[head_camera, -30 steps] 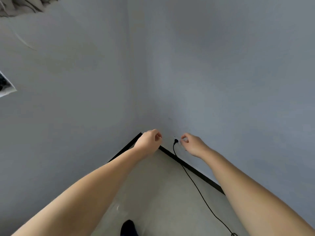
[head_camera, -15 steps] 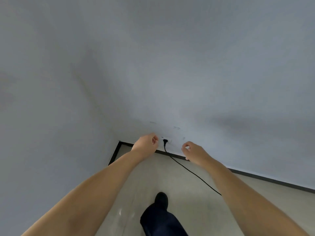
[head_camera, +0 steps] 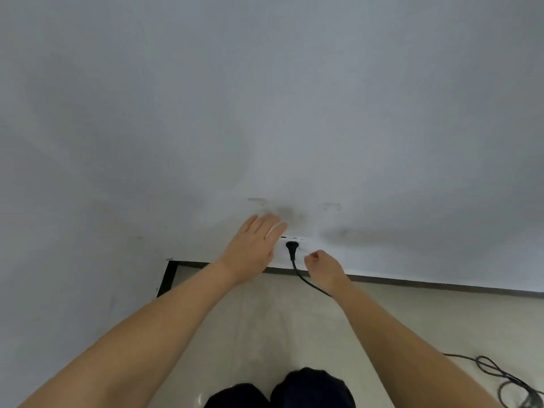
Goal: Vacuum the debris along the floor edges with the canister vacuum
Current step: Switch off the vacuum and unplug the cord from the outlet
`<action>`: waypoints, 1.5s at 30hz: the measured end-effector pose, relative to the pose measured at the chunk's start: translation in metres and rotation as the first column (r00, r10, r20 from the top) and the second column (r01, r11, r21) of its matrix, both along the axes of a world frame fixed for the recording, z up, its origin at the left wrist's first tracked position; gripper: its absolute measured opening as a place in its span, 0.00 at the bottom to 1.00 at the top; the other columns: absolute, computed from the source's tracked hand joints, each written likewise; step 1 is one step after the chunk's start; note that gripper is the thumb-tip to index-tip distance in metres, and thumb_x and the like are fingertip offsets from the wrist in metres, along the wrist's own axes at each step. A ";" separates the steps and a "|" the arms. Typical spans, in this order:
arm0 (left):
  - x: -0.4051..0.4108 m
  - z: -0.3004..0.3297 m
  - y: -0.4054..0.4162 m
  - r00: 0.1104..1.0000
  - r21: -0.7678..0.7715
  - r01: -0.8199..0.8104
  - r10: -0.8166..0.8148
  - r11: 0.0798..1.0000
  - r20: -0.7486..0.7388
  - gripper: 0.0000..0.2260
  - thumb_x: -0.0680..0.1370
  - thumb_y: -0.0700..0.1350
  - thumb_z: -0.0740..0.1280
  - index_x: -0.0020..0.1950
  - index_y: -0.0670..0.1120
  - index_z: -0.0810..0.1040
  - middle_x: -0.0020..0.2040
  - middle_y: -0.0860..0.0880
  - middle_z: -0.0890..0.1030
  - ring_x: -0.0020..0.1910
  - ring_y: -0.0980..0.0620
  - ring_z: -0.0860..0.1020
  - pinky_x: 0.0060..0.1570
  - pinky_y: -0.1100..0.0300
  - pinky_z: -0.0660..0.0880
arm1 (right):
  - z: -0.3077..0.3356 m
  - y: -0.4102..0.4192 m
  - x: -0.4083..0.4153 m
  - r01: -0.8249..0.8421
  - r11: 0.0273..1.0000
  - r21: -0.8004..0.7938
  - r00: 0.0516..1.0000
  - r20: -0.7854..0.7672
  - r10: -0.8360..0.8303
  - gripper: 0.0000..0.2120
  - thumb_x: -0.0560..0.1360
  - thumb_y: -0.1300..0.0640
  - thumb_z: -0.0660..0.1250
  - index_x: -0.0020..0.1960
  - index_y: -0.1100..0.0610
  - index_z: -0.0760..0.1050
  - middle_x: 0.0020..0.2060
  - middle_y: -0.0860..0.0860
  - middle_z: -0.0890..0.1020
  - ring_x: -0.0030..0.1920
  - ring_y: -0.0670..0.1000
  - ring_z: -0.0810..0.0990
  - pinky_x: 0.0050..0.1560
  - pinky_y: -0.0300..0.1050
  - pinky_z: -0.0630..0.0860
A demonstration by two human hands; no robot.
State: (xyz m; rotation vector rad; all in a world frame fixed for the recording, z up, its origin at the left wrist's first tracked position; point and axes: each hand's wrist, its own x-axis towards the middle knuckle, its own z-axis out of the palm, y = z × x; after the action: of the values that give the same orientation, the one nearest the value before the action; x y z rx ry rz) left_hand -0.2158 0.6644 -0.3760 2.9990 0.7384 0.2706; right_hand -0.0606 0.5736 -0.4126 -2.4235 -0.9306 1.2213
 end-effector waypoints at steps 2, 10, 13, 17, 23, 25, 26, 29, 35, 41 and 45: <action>0.008 -0.041 0.019 0.990 0.268 0.140 -0.141 0.953 -0.014 0.25 0.63 0.37 0.74 0.60 0.40 0.79 0.59 0.41 0.80 0.59 0.42 0.79 0.57 0.44 0.76 | -0.046 0.013 -0.006 0.104 0.992 0.066 0.994 0.007 -0.105 0.22 0.82 0.50 0.52 0.68 0.64 0.65 0.61 0.59 0.74 0.62 0.59 0.72 0.56 0.44 0.67; 0.035 -0.143 0.077 0.970 0.770 0.235 -0.090 0.594 -0.226 0.41 0.70 0.57 0.69 0.76 0.47 0.53 0.74 0.57 0.56 0.74 0.56 0.59 0.71 0.49 0.43 | -0.143 0.058 -0.005 0.503 0.846 0.174 0.787 -0.498 -0.365 0.17 0.82 0.48 0.51 0.51 0.59 0.72 0.36 0.53 0.77 0.29 0.48 0.74 0.27 0.37 0.68; 0.037 -0.149 0.082 0.974 0.793 0.208 -0.048 0.573 -0.222 0.44 0.69 0.58 0.70 0.77 0.47 0.49 0.74 0.57 0.52 0.77 0.51 0.51 0.72 0.48 0.39 | -0.150 0.055 -0.005 0.499 0.846 0.189 0.779 -0.525 -0.343 0.20 0.82 0.47 0.50 0.42 0.57 0.72 0.30 0.50 0.71 0.25 0.46 0.64 0.20 0.35 0.60; 0.037 -0.147 0.081 0.974 0.804 0.166 0.032 0.571 -0.224 0.51 0.71 0.59 0.68 0.76 0.43 0.35 0.74 0.57 0.49 0.76 0.49 0.40 0.72 0.47 0.36 | -0.143 0.054 -0.011 0.465 0.861 0.207 0.809 -0.493 -0.319 0.18 0.83 0.50 0.49 0.40 0.56 0.67 0.28 0.49 0.65 0.25 0.46 0.59 0.19 0.34 0.56; 0.040 -0.152 0.083 0.982 0.839 0.135 0.044 0.527 -0.185 0.52 0.71 0.59 0.68 0.76 0.43 0.34 0.74 0.58 0.50 0.76 0.45 0.39 0.72 0.47 0.34 | -0.152 0.031 -0.030 0.444 0.870 0.214 0.830 -0.463 -0.310 0.18 0.82 0.51 0.49 0.36 0.55 0.64 0.24 0.48 0.64 0.23 0.46 0.61 0.24 0.38 0.56; 0.040 -0.154 0.083 0.980 0.843 0.158 0.024 0.514 -0.199 0.50 0.71 0.58 0.68 0.77 0.44 0.36 0.74 0.59 0.50 0.76 0.47 0.37 0.72 0.48 0.36 | -0.151 0.019 -0.031 0.475 0.852 0.222 0.807 -0.496 -0.321 0.17 0.82 0.51 0.49 0.38 0.55 0.65 0.25 0.47 0.63 0.20 0.43 0.60 0.22 0.37 0.56; 0.040 -0.152 0.083 0.977 0.832 0.173 0.016 0.527 -0.213 0.48 0.71 0.58 0.69 0.77 0.46 0.40 0.74 0.60 0.51 0.77 0.51 0.41 0.72 0.49 0.37 | -0.147 0.016 -0.028 0.508 0.829 0.233 0.787 -0.516 -0.338 0.16 0.82 0.51 0.48 0.39 0.55 0.65 0.25 0.47 0.63 0.19 0.43 0.59 0.22 0.36 0.56; 0.039 -0.143 0.076 0.974 0.775 0.183 -0.005 0.604 -0.226 0.44 0.70 0.56 0.70 0.77 0.49 0.47 0.76 0.57 0.47 0.74 0.58 0.54 0.72 0.51 0.40 | -0.125 0.012 -0.024 0.576 0.773 0.267 0.755 -0.534 -0.379 0.16 0.83 0.51 0.48 0.41 0.55 0.65 0.26 0.47 0.63 0.20 0.42 0.60 0.22 0.35 0.57; 0.041 -0.089 -0.001 0.868 0.165 0.014 0.070 0.986 -0.491 0.34 0.80 0.40 0.55 0.75 0.43 0.33 0.73 0.47 0.27 0.72 0.45 0.28 0.65 0.44 0.25 | -0.028 -0.014 -0.015 0.855 0.431 0.289 0.496 -0.699 -0.515 0.15 0.83 0.53 0.48 0.42 0.57 0.65 0.26 0.49 0.64 0.20 0.42 0.61 0.21 0.34 0.59; 0.072 0.044 -0.096 0.931 -0.750 0.030 -0.292 0.661 -0.220 0.32 0.79 0.45 0.61 0.78 0.48 0.47 0.79 0.51 0.49 0.77 0.53 0.45 0.74 0.57 0.44 | 0.142 -0.068 0.018 0.982 0.051 0.184 0.187 -0.879 -0.439 0.15 0.83 0.53 0.49 0.42 0.58 0.66 0.22 0.46 0.67 0.20 0.44 0.63 0.20 0.36 0.61; 0.099 0.155 -0.168 0.979 -0.902 0.084 -0.204 0.424 -0.005 0.09 0.81 0.45 0.59 0.60 0.52 0.72 0.52 0.62 0.74 0.51 0.59 0.75 0.46 0.82 0.64 | 0.267 -0.122 0.028 0.988 -0.151 0.034 -0.011 -0.959 -0.285 0.17 0.83 0.51 0.51 0.42 0.58 0.68 0.21 0.47 0.68 0.19 0.45 0.64 0.19 0.35 0.62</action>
State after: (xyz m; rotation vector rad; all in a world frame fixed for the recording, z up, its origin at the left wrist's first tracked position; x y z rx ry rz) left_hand -0.1173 0.4962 -0.2211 1.9838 0.3952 -0.2620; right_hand -0.0329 0.4517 -0.1459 -0.8749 0.4008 0.6580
